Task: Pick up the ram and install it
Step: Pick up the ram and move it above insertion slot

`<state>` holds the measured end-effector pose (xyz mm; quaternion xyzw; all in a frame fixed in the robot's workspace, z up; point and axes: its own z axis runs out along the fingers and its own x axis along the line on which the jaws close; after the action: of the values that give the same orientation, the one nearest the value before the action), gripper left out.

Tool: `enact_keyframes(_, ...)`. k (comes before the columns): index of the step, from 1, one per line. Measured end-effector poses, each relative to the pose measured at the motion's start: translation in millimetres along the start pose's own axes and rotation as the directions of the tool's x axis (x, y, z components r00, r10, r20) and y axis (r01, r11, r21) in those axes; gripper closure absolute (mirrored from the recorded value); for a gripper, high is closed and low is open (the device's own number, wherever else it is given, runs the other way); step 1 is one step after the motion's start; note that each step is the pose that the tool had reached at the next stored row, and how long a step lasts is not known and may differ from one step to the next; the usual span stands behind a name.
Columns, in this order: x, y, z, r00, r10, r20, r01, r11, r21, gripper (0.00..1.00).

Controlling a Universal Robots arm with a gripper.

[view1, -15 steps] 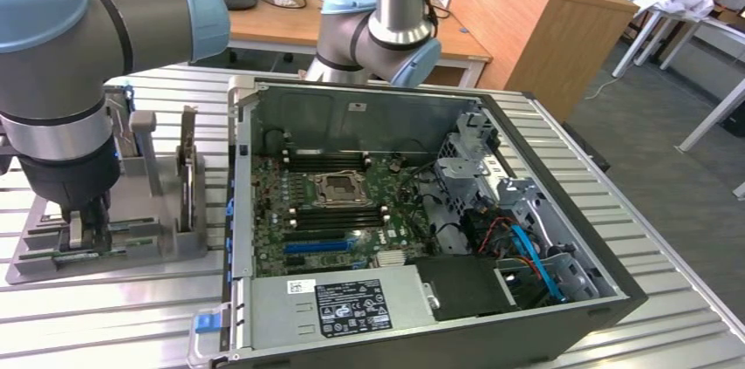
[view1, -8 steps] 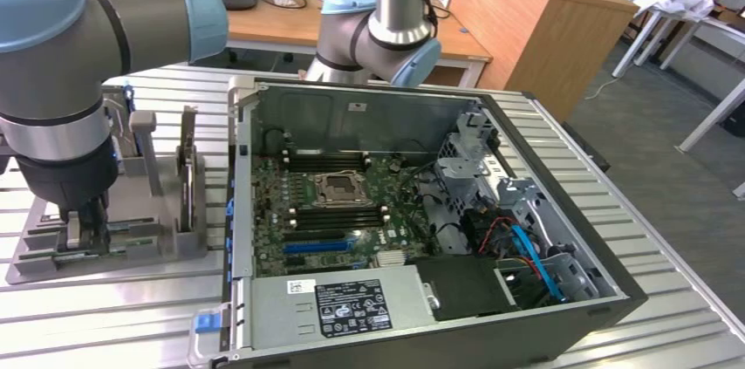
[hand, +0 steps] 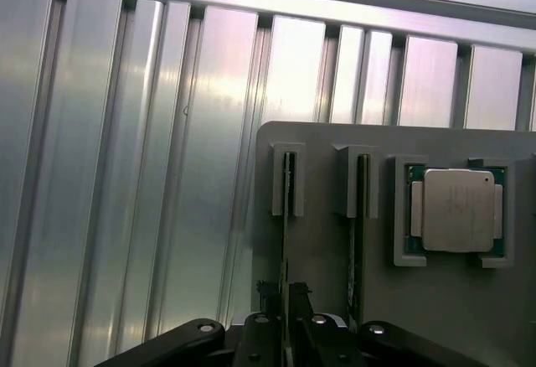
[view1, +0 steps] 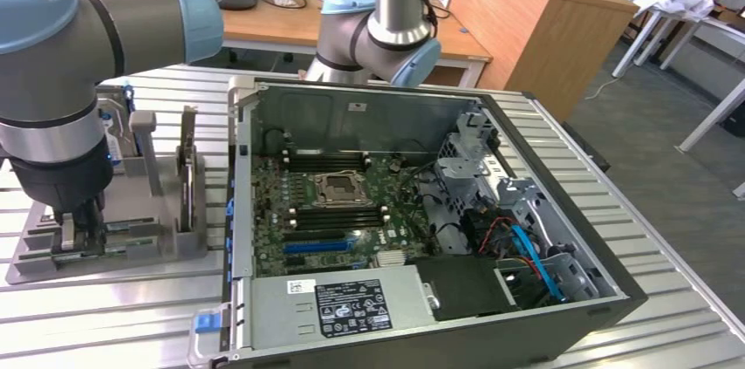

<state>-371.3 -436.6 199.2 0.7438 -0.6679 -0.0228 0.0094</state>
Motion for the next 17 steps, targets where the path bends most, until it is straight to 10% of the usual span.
enact_keyframes(17, -0.1, 0.1, -1.2, 1.0, 0.0, 0.0, 0.0, 1.0, 0.0, 0.89)
